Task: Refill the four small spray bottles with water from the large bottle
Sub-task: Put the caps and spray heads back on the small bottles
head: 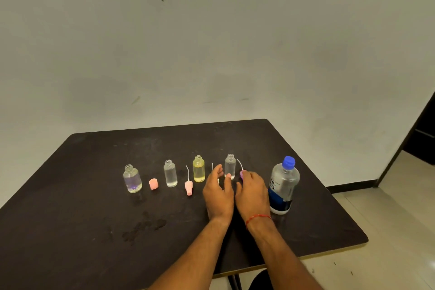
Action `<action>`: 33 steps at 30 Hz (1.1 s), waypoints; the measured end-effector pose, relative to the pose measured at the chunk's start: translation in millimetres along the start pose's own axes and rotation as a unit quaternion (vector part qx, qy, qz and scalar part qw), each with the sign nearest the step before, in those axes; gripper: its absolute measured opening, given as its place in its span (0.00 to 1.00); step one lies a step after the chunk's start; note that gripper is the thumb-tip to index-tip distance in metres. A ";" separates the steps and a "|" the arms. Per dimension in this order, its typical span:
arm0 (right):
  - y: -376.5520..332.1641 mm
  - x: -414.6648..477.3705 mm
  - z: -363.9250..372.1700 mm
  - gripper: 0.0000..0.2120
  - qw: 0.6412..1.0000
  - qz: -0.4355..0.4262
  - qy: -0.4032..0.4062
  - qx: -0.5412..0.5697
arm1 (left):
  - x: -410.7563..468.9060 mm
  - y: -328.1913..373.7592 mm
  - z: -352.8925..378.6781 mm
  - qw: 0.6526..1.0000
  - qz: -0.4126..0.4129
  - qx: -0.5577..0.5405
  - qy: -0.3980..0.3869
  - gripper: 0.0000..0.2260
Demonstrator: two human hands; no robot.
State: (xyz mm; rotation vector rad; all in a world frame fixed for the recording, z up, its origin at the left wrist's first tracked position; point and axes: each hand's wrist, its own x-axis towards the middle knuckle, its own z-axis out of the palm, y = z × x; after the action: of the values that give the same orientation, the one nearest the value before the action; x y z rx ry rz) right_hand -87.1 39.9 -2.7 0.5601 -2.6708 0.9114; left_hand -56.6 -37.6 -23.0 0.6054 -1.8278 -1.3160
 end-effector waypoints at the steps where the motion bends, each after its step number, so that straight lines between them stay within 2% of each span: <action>1: 0.2 5.0 2.5 0.14 1.000 0.003 -0.001 -0.015 | 0.1 0.6 1.7 1.000 0.004 0.010 -0.006 0.19; 3: 1.7 14.1 8.0 0.10 0.999 0.008 -0.013 -0.038 | 1.9 1.2 5.0 0.999 0.014 0.025 -0.016 0.21; 8: 2.8 30.8 14.2 0.13 0.996 0.031 -0.043 -0.072 | 12.9 -0.8 11.5 0.998 0.011 0.057 -0.036 0.25; 13: 4.6 40.0 15.7 0.10 0.993 0.038 -0.052 -0.103 | 24.0 -5.8 21.1 0.996 0.003 0.068 -0.055 0.27; 20: 0.8 43.4 11.2 0.09 0.992 0.038 -0.060 -0.101 | 29.6 -10.7 26.7 0.997 0.013 0.058 -0.049 0.13; 28: -11.7 34.0 -9.9 0.08 0.996 0.017 -0.028 -0.086 | 26.9 -9.3 23.8 0.998 0.018 0.029 -0.055 0.08; 31: -21.3 29.4 -24.8 0.07 0.997 0.006 0.000 -0.072 | 21.5 -2.3 20.8 0.998 0.029 0.003 -0.062 0.02; 33: -27.6 26.5 -37.7 0.08 0.998 -0.002 0.019 -0.066 | 17.9 0.4 17.4 0.997 0.048 -0.015 -0.065 0.04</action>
State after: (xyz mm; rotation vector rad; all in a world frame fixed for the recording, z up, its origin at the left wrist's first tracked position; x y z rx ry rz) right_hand -94.0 36.3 50.4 0.5131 -2.6695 0.7289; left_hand -81.0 -41.2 -19.5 0.4203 -1.9130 -1.3429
